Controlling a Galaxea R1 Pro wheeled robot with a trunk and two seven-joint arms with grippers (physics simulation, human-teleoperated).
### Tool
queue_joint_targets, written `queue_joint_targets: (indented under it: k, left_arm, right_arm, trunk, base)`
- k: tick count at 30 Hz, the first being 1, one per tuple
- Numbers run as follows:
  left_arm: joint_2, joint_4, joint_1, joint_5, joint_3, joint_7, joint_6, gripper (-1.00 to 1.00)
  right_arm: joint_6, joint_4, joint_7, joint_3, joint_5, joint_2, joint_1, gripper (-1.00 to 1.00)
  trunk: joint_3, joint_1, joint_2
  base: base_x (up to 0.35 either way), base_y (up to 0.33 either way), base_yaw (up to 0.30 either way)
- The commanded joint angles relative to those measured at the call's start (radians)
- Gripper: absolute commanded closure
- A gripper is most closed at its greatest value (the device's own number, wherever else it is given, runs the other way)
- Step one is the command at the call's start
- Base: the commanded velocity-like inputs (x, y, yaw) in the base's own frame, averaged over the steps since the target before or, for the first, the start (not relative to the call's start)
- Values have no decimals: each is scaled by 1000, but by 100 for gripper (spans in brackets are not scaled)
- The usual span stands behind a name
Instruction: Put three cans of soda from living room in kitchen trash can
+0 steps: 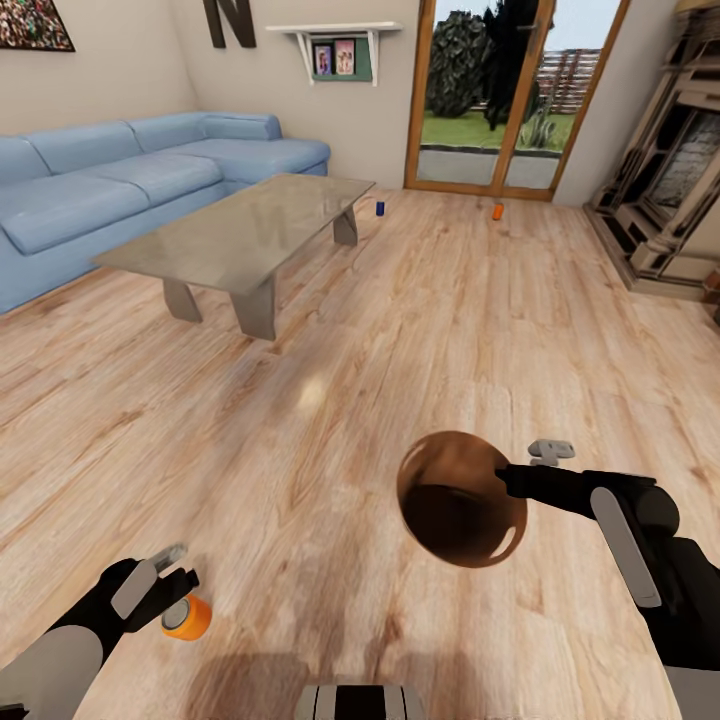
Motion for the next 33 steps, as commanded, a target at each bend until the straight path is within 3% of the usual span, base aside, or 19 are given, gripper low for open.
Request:
queue_joint_targets:
  k: [1,6,15,33]
  left_arm:
    - [0,0,0,0,0,0,0,-100]
    - [2,-1,-7,0,1,0,0,-100]
    - [2,-1,-46,1,-46,0,1,-100]
    - [3,-1,-49,0,-52,0,0,-100]
  right_arm:
    - [3,-1,6,0,-39,0,-1,100]
    - [3,-1,6,0,-39,0,-1,100]
    - [3,-2,6,0,-39,0,-1,100]
    - [3,-2,6,0,-39,0,0,100]
  trunk:
    - [-4,0,0]
    - [-23,2,-2]
    - [-58,7,-4]
    - [-128,15,-8]
  base:
    - [0,0,0]
    - [0,0,0]
    - [0,0,0]
    - [0,0,0]
